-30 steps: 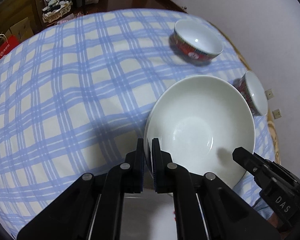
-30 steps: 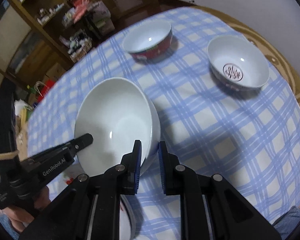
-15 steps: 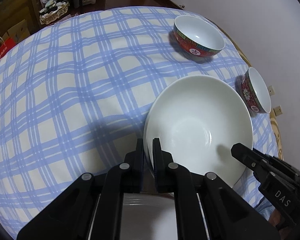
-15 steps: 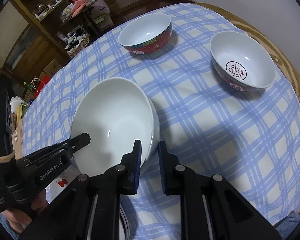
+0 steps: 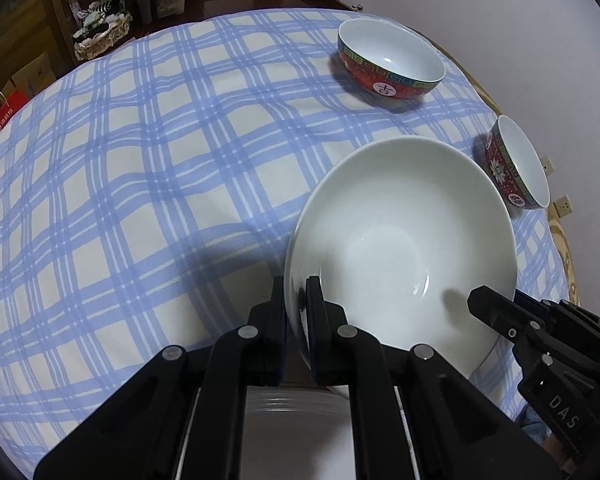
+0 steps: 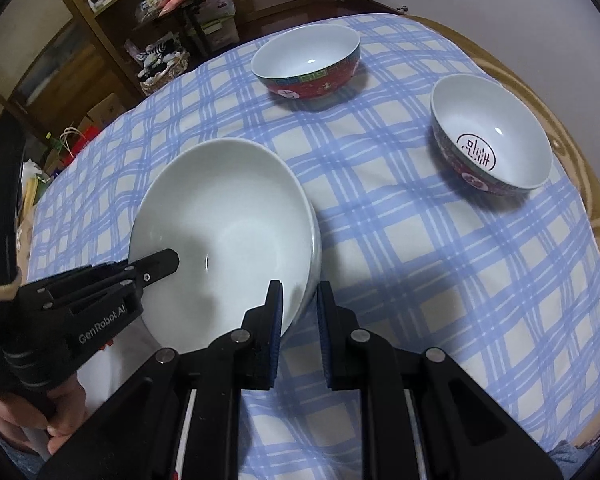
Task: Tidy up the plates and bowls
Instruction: 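Lift the large white bowl with both tools and carry it toward the plate stack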
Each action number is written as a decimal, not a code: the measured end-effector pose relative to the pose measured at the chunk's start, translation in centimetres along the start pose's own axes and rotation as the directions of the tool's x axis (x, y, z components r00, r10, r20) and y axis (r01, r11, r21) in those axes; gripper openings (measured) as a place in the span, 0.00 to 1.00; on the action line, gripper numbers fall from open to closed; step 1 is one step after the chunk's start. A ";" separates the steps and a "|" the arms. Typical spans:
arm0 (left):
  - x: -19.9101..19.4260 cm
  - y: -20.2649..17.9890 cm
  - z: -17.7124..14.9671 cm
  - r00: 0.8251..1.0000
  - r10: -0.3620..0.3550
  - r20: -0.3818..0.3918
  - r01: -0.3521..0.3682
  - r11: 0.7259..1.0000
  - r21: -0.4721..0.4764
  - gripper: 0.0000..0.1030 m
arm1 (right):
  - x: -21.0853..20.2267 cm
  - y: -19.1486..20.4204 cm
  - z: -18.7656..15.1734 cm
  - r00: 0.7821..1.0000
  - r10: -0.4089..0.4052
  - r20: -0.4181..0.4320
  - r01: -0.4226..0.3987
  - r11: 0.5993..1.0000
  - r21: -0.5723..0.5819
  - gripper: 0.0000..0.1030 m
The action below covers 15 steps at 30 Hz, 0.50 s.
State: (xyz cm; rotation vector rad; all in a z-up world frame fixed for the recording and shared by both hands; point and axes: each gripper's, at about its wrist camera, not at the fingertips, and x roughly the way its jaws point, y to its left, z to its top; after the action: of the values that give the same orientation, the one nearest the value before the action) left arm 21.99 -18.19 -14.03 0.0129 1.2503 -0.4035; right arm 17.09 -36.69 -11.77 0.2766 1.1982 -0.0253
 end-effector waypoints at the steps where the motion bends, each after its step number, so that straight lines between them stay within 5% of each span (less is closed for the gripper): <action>1: 0.0 0.0 0.0 1.000 -0.001 -0.001 0.001 1.000 -0.005 0.09 | 0.0 -0.1 0.1 1.000 0.003 0.000 -0.003 1.000 0.007 0.17; 15: -0.6 -1.0 0.0 0.998 0.057 0.030 -0.059 0.996 0.063 0.13 | 0.2 -0.2 0.3 1.000 0.009 0.015 -0.009 1.000 0.028 0.17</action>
State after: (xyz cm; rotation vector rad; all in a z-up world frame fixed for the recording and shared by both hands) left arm 21.50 -18.91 -13.32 0.0968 1.2058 -0.3918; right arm 17.39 -36.89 -11.86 0.3055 1.1821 -0.0364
